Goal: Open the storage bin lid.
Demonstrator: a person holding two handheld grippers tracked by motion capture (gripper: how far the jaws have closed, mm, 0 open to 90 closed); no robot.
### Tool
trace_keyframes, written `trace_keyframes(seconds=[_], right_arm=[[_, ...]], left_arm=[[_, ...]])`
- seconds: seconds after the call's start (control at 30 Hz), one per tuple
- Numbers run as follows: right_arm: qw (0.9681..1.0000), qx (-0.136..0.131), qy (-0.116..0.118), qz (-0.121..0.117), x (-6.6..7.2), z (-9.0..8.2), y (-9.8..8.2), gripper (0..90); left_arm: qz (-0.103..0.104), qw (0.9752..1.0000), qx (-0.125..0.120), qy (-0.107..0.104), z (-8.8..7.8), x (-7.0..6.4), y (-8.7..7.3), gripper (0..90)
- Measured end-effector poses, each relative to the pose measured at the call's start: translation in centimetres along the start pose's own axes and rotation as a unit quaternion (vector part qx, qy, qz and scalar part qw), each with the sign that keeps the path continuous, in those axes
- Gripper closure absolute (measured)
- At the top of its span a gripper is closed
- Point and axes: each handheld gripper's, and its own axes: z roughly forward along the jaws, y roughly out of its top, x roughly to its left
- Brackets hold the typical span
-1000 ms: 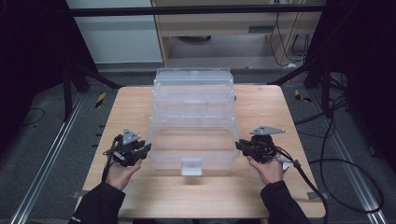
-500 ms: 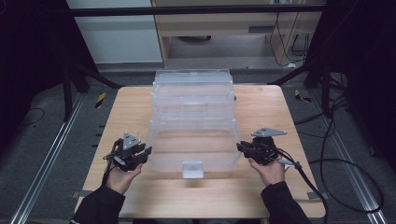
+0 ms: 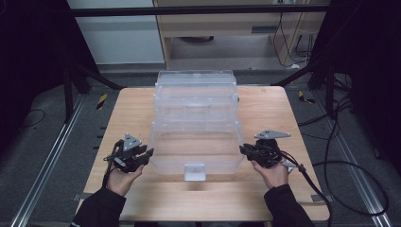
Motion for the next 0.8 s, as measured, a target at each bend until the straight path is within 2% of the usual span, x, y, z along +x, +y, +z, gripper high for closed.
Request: trace_keyframes(seconds=[0.1, 0.2, 0.33, 0.6, 0.8], right_arm=[[0.9999, -0.01, -0.001, -0.009, -0.2, -0.3, 0.1, 71.3], [0.9995, -0.029, 0.015, -0.002, -0.4, -1.0, 0.4, 68.4], [0.999, -0.043, 0.01, 0.0, -0.8, -2.2, 0.9, 65.2], [0.9987, -0.049, -0.015, 0.0, -2.2, -4.4, 1.6, 60.9], [0.9986, -0.036, -0.039, -0.007, -3.3, -5.7, 2.2, 54.2]], left_arm=[[0.001, 0.9999, -0.014, 0.003, -0.8, 0.2, 0.4, 65.1], [-0.004, 0.9996, -0.028, 0.007, -1.8, 0.6, 0.6, 63.8], [-0.011, 0.9991, -0.037, 0.019, -2.5, 1.6, 0.5, 61.2], [-0.024, 0.9984, -0.028, 0.043, -2.6, 4.0, -1.3, 54.4], [-0.044, 0.9969, -0.007, 0.064, -2.1, 5.5, -2.8, 47.0]])
